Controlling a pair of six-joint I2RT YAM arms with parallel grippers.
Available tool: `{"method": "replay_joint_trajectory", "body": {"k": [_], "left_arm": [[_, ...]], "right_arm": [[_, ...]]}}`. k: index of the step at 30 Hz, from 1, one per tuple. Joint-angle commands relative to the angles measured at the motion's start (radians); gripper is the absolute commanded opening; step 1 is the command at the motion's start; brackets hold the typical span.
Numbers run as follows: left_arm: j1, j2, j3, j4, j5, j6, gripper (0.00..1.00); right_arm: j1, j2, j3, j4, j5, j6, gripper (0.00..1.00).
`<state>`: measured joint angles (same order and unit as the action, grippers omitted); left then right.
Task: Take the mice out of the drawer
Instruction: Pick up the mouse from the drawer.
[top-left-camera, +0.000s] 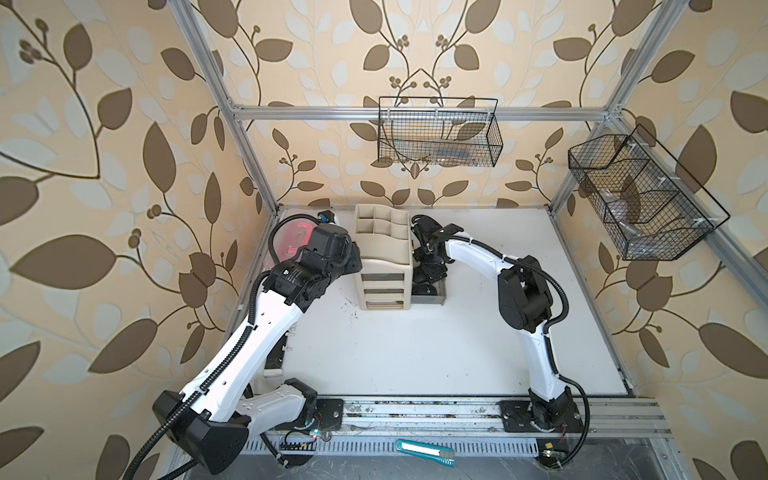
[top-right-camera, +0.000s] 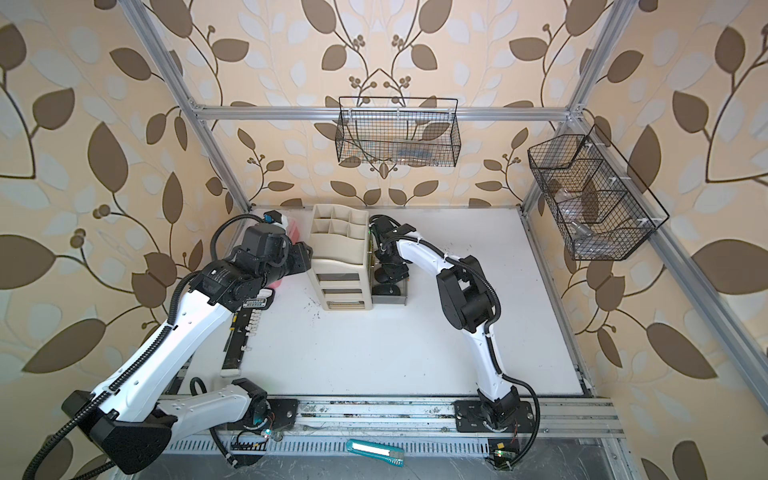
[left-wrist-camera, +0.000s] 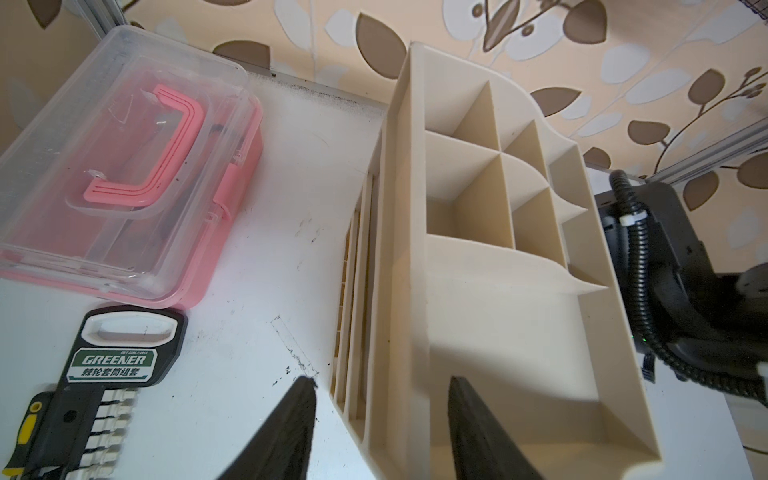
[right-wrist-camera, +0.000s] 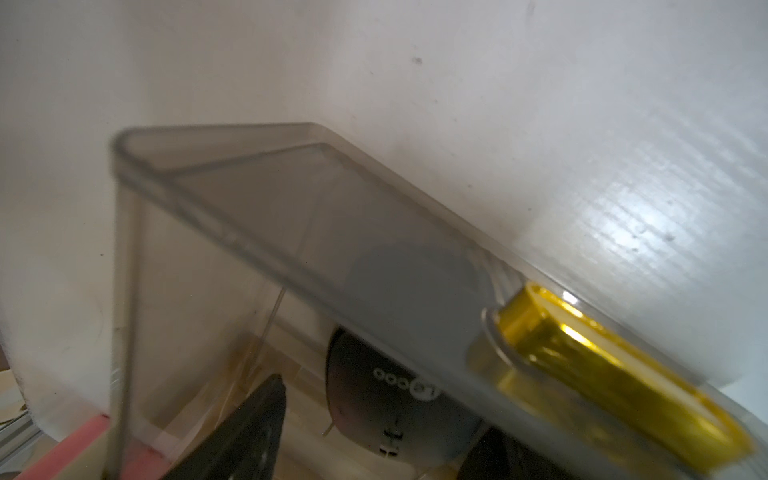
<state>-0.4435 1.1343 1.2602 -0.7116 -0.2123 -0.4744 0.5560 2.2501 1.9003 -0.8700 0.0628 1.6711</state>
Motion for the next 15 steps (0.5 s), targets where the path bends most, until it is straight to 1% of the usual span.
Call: {"method": "replay_joint_trajectory", "body": {"k": [1, 6, 9, 10, 11, 13, 15], "left_arm": [[0.006, 0.001, 0.004, -0.011, -0.022, -0.001, 0.52], [0.007, -0.016, -0.003, -0.009, -0.040, 0.000, 0.52], [0.006, -0.019, -0.010, 0.001, -0.035, -0.001, 0.52], [0.006, -0.018, -0.009, 0.000, -0.036, 0.000, 0.52], [0.006, -0.015, -0.008, -0.002, -0.036, -0.001, 0.52], [0.006, -0.013, -0.007, 0.000, -0.033, -0.001, 0.52], [0.006, -0.013, -0.004, 0.004, -0.028, 0.000, 0.52]], "right_arm": [[0.008, 0.049, 0.027, -0.073, 0.021, 0.051, 0.75], [0.009, 0.071, 0.031, -0.069, 0.016, 0.055, 0.72], [0.012, 0.078, 0.044, -0.070, 0.022, 0.055, 0.66], [0.012, 0.081, 0.049, -0.069, 0.025, 0.055, 0.66], [0.012, 0.081, 0.051, -0.071, 0.027, 0.053, 0.66], [0.007, 0.086, 0.049, -0.079, 0.029, 0.055, 0.73], [0.005, 0.087, 0.044, -0.078, 0.024, 0.052, 0.74]]}}
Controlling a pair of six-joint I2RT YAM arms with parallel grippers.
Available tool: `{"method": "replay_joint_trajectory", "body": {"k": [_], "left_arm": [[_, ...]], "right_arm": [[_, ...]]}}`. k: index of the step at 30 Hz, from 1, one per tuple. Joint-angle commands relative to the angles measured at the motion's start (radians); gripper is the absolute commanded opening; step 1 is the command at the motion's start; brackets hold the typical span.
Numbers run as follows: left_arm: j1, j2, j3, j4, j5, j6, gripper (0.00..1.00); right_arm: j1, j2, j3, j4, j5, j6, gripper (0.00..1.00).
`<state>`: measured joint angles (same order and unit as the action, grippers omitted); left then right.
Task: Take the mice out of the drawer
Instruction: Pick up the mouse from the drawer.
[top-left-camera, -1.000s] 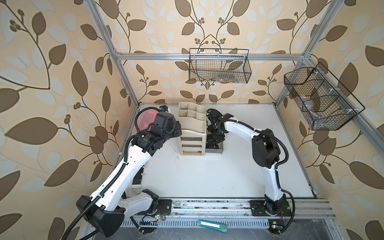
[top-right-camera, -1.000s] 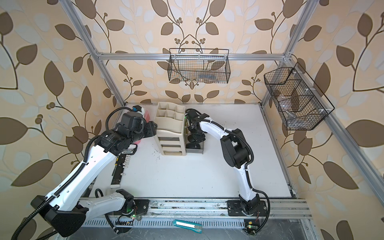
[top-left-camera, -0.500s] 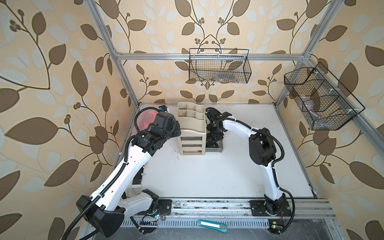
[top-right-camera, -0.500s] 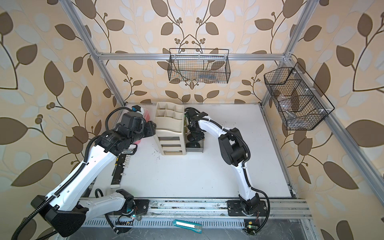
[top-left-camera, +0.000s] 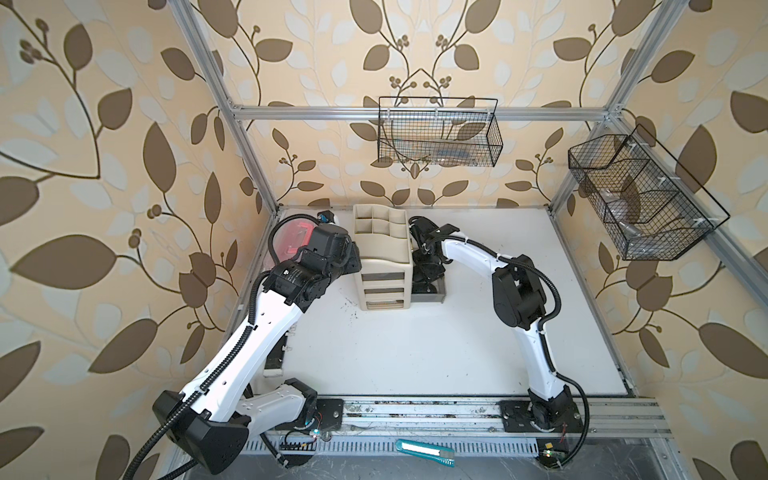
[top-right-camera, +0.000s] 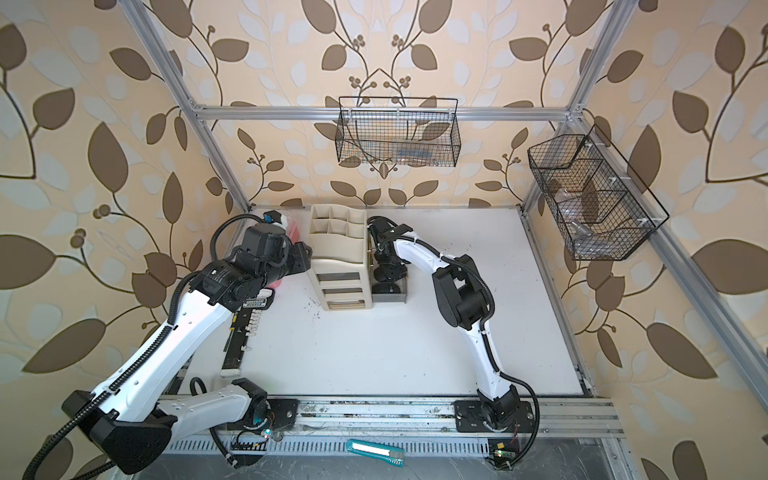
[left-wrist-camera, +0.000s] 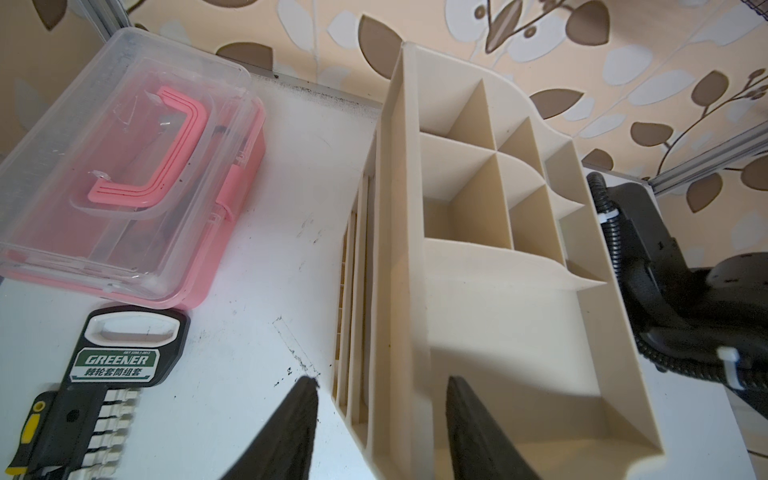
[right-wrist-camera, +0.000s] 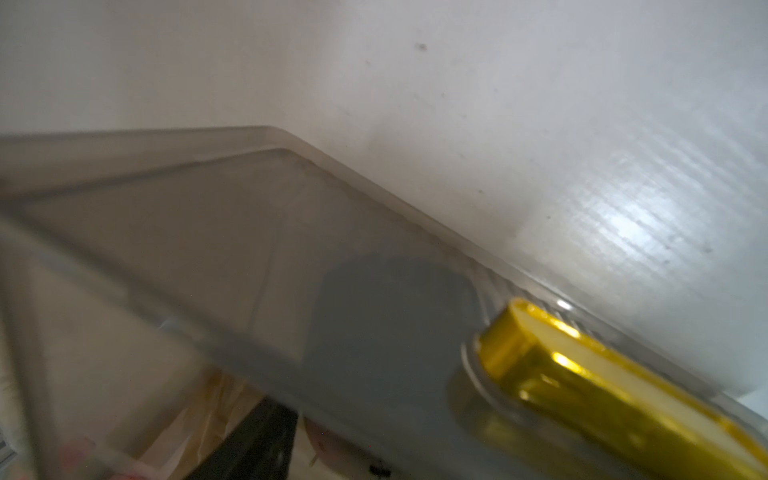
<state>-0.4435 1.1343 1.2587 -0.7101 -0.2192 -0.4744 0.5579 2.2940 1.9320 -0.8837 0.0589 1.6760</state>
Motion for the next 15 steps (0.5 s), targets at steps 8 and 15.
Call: {"method": "replay_joint_trajectory", "body": {"k": [8, 15], "left_arm": [[0.006, -0.013, -0.002, 0.005, -0.026, -0.002, 0.52], [0.006, -0.011, -0.008, 0.008, -0.033, -0.010, 0.52]], "right_arm": [[0.002, 0.036, 0.025, -0.067, 0.050, 0.035, 0.60], [0.005, 0.000, 0.032, -0.061, 0.071, 0.032, 0.57]]}}
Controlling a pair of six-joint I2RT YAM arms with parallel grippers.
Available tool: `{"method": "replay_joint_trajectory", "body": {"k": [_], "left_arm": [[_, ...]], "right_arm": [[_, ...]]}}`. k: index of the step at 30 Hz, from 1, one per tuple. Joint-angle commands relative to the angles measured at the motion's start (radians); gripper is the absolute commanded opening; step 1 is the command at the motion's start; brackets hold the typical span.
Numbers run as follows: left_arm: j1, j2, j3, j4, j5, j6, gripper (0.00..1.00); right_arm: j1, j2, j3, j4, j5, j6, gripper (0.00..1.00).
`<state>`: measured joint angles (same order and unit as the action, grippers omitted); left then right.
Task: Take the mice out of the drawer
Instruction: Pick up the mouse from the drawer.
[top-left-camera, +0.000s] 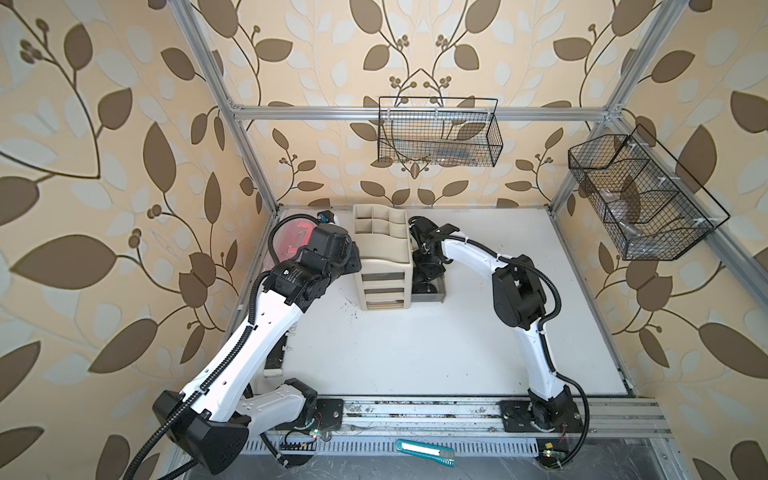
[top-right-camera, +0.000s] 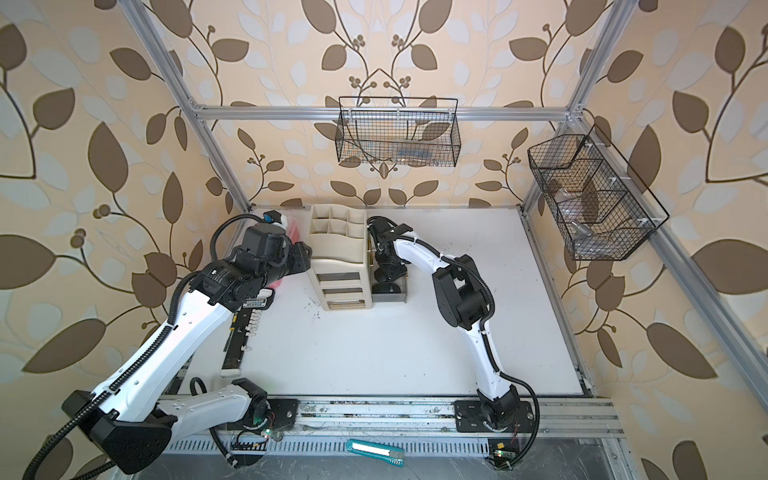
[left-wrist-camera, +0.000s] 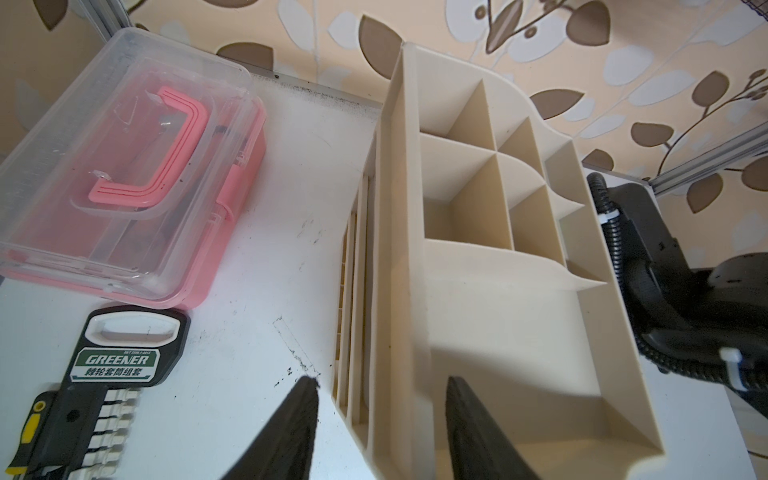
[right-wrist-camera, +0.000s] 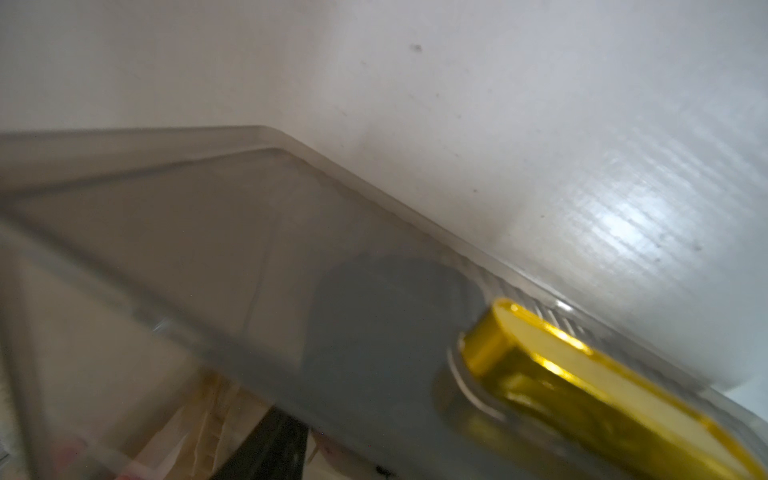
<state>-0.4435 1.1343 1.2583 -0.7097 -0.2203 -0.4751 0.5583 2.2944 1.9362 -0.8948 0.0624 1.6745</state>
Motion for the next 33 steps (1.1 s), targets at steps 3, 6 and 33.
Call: {"method": "replay_joint_trajectory", "body": {"k": [3, 6, 33], "left_arm": [[0.006, -0.012, -0.009, 0.015, -0.029, -0.013, 0.52], [0.006, -0.007, -0.006, 0.015, -0.028, -0.013, 0.52], [0.006, 0.018, 0.042, -0.002, -0.001, -0.007, 0.54]], "right_arm": [[0.008, -0.013, 0.048, -0.047, 0.077, 0.026, 0.55], [0.011, -0.019, 0.061, -0.046, 0.077, 0.010, 0.55], [0.020, -0.275, -0.123, -0.019, 0.150, -0.076, 0.56]]}}
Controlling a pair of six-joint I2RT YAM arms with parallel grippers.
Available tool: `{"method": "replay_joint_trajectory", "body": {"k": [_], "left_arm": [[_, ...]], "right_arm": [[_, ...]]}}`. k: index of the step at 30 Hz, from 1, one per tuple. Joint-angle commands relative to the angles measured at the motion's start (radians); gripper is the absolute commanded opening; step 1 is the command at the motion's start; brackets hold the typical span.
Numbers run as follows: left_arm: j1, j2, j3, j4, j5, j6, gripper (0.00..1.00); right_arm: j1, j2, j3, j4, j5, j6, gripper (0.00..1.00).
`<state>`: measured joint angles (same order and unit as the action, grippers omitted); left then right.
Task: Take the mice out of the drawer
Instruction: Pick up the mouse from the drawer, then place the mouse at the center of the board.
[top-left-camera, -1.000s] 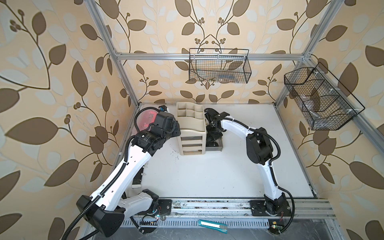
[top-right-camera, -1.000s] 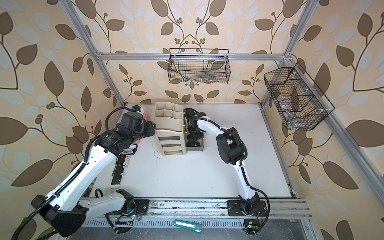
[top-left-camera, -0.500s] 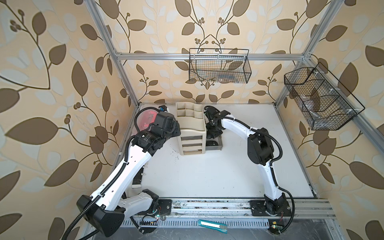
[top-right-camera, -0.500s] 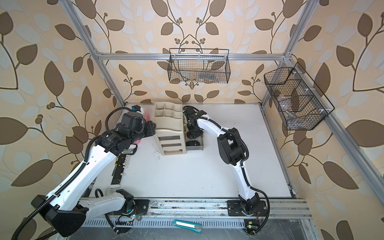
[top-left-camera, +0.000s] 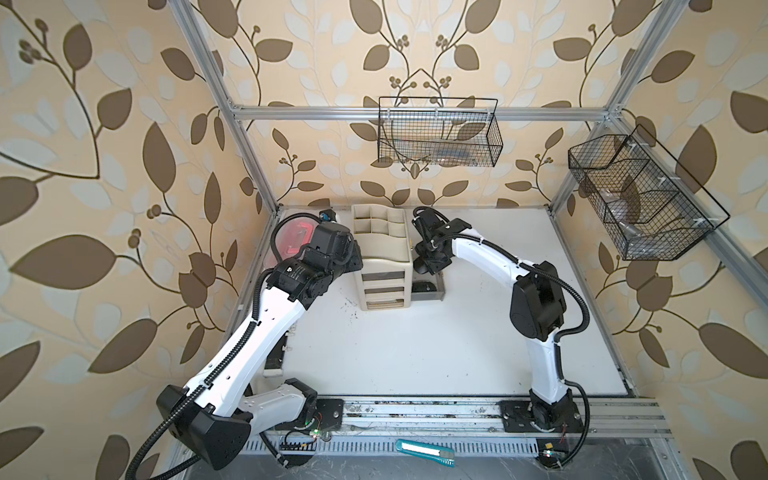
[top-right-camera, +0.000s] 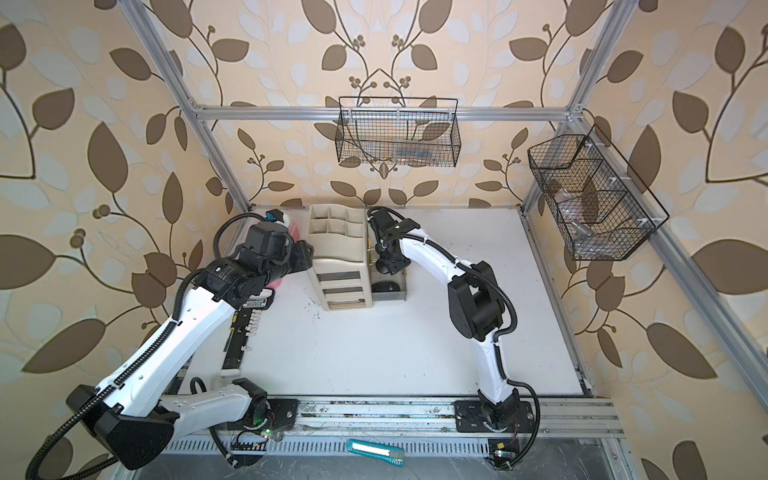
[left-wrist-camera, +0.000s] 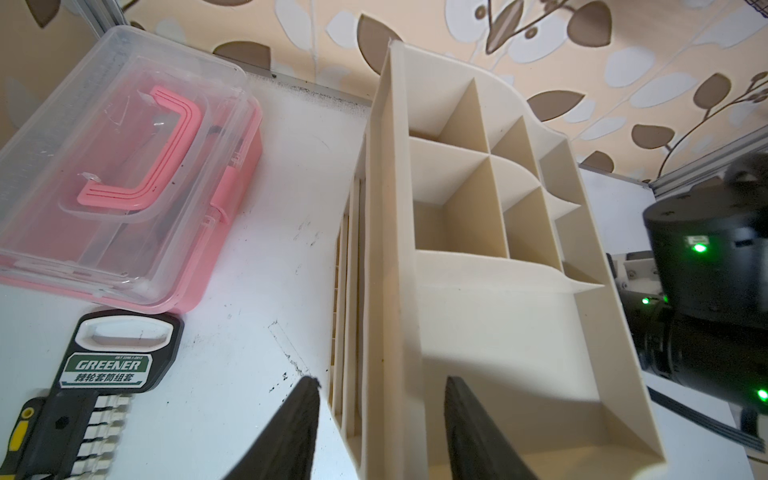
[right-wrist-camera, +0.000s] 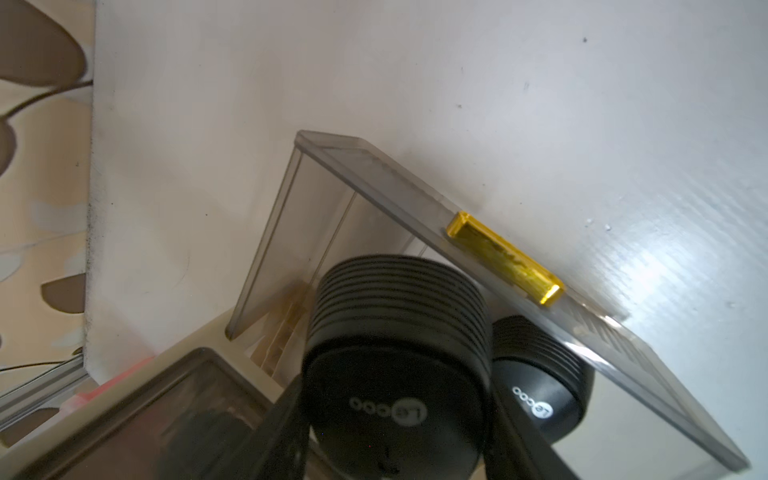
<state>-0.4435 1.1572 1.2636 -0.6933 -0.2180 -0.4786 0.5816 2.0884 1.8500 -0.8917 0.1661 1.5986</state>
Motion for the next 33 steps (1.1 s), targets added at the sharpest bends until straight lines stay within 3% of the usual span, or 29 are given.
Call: {"method": "replay_joint_trajectory", "body": {"k": [1, 9, 18, 25, 33], "left_arm": [[0.006, -0.007, 0.042, -0.024, -0.003, 0.000, 0.59], [0.006, -0.058, 0.088, -0.109, 0.031, 0.074, 0.81], [0.002, -0.087, 0.170, -0.233, 0.186, 0.097, 0.98], [-0.056, -0.111, 0.129, -0.218, 0.218, 0.056, 0.99], [-0.129, -0.103, 0.113, -0.183, 0.166, 0.020, 0.99]], "right_arm": [[-0.005, -0.091, -0.058, -0.019, 0.057, -0.003, 0.56], [-0.094, -0.321, -0.373, 0.094, 0.038, -0.014, 0.56], [-0.258, -0.508, -0.760, 0.216, -0.030, -0.050, 0.56], [-0.348, -0.561, -0.980, 0.333, -0.072, -0.016, 0.56], [-0.356, -0.534, -1.013, 0.353, -0.058, 0.028, 0.57]]}}
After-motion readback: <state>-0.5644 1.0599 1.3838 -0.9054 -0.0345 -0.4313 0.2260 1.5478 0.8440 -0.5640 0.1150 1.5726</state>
